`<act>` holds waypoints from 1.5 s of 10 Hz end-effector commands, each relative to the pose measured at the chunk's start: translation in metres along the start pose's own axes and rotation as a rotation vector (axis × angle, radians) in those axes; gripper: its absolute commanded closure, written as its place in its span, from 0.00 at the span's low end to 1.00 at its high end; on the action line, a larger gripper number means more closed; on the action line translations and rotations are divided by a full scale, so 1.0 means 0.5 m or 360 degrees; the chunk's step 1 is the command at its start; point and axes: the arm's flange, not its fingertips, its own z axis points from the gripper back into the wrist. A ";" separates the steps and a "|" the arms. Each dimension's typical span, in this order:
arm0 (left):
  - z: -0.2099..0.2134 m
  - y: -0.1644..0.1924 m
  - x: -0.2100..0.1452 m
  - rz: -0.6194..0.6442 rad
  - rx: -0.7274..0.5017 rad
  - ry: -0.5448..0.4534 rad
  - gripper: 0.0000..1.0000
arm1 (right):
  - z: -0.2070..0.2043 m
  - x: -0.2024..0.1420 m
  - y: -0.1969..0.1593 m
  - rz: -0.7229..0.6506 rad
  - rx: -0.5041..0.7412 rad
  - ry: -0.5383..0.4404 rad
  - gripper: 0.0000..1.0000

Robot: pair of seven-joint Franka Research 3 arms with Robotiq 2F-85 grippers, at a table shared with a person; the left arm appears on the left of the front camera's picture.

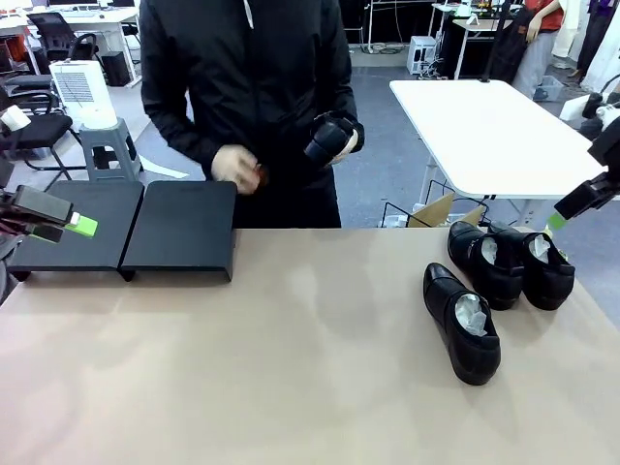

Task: Organize the shoes by placing them on the stand.
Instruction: Pick up one Shoe and place it in the middle of the table.

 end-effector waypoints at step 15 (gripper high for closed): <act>0.000 0.003 -0.003 -0.0020 -0.0038 -0.0017 0.00 | -0.239 0.097 0.004 -0.0390 -0.0196 0.0299 0.37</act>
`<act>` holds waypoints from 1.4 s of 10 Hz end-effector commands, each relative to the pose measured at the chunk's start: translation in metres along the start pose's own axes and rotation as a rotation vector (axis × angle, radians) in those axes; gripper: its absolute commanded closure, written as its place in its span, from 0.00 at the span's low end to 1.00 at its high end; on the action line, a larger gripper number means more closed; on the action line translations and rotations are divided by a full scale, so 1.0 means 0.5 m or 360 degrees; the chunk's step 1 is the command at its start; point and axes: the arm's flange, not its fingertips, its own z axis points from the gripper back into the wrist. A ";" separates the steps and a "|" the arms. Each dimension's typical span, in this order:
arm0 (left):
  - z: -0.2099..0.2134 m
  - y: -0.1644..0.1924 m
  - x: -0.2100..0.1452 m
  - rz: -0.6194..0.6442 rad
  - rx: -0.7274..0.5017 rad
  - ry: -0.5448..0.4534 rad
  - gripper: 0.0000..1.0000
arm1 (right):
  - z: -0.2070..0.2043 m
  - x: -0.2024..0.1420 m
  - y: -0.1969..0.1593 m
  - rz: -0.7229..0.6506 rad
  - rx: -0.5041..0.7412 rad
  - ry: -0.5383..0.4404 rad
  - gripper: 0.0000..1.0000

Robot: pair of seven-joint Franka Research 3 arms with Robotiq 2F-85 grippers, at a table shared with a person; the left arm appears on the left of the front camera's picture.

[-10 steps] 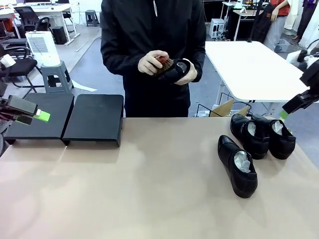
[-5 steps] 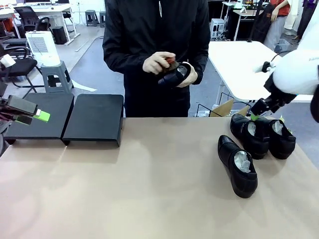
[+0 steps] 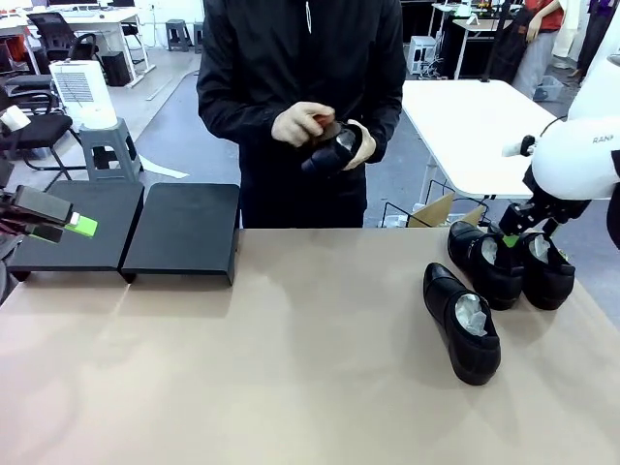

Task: Organize the shoes by placing them on the stand.
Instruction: Pick up one Shoe and place it in the middle of the table.

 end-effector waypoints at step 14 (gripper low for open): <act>0.000 0.003 -0.002 -0.0018 -0.0039 -0.0017 0.00 | -0.146 0.062 0.016 -0.0292 0.0138 0.0252 0.37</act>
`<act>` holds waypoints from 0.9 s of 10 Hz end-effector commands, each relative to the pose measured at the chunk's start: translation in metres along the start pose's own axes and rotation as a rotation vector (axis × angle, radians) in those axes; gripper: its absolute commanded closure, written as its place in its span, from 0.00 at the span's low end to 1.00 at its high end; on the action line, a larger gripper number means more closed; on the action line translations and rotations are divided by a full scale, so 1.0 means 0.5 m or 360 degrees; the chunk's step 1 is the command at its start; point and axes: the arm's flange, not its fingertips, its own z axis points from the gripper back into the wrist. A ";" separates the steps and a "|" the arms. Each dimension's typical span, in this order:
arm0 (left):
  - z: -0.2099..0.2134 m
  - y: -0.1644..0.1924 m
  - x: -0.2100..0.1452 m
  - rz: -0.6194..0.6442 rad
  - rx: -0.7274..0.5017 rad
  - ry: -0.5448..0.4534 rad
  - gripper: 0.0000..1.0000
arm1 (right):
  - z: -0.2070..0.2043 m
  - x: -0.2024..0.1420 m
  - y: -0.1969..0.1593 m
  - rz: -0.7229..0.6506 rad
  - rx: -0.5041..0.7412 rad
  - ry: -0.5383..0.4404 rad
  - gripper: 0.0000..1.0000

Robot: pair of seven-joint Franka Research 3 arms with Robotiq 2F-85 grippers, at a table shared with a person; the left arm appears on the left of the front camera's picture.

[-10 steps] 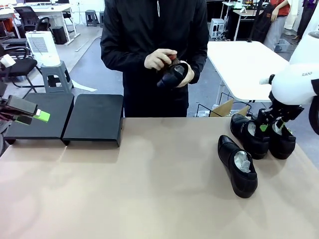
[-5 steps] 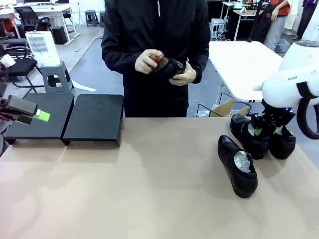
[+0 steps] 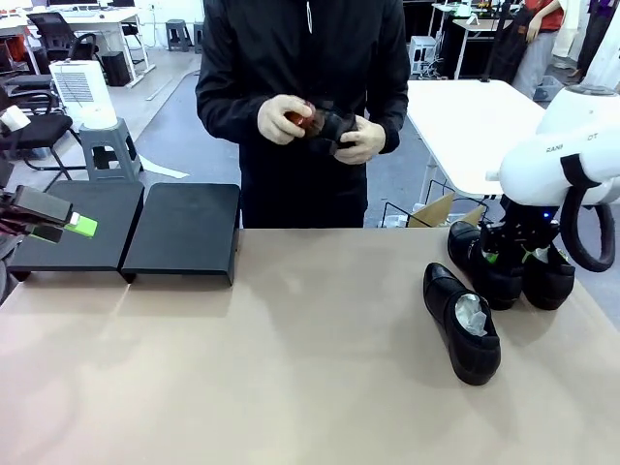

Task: Organize the shoes by placing them on the stand.
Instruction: Pick up one Shoe and place it in the middle of the table.

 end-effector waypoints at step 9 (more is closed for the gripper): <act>0.000 0.003 -0.002 -0.0017 -0.0039 -0.0017 0.00 | -0.036 0.030 -0.024 0.0066 0.0015 0.0045 0.91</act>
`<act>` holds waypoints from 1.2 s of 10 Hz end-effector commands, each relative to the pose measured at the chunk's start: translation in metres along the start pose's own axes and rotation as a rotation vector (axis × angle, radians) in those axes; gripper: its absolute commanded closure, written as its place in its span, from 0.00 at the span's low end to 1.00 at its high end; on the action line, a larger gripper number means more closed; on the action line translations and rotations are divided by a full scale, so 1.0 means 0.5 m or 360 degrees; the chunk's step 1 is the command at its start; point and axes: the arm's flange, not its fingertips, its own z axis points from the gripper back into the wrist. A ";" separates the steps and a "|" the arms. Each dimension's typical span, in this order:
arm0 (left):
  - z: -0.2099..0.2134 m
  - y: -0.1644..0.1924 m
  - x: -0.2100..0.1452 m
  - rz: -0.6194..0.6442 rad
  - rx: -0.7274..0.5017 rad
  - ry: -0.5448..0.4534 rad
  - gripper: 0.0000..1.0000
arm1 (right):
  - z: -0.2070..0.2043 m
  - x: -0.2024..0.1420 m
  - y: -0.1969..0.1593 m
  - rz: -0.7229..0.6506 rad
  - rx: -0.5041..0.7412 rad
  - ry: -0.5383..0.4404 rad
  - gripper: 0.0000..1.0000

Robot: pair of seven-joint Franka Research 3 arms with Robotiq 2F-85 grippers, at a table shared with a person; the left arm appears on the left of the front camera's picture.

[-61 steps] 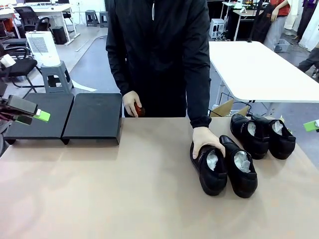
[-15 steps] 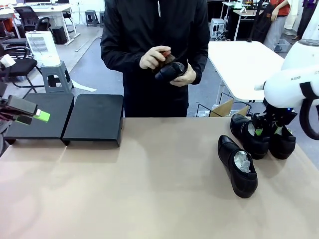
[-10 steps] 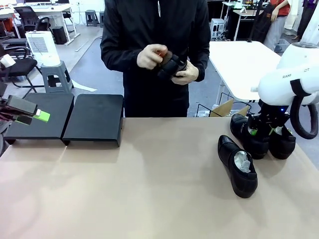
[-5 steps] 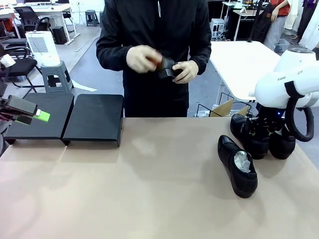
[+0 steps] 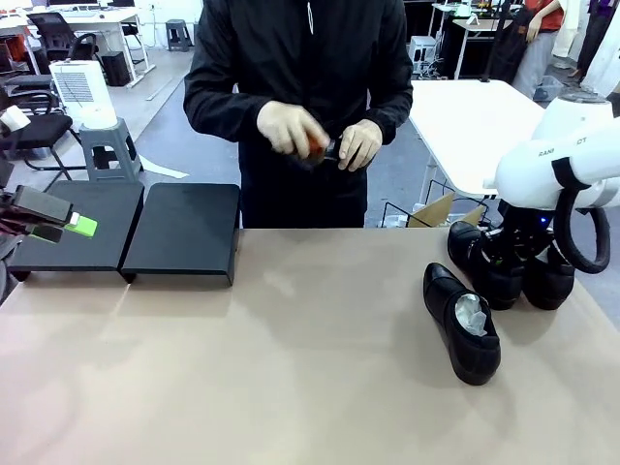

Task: Organize the shoes by placing them on the stand.
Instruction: Pick up one Shoe and place it in the middle of the table.

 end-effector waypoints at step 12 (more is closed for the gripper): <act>0.000 0.003 -0.002 -0.0017 -0.0038 -0.0017 0.00 | 0.199 -0.056 -0.013 -0.0111 -0.0013 -0.0297 1.00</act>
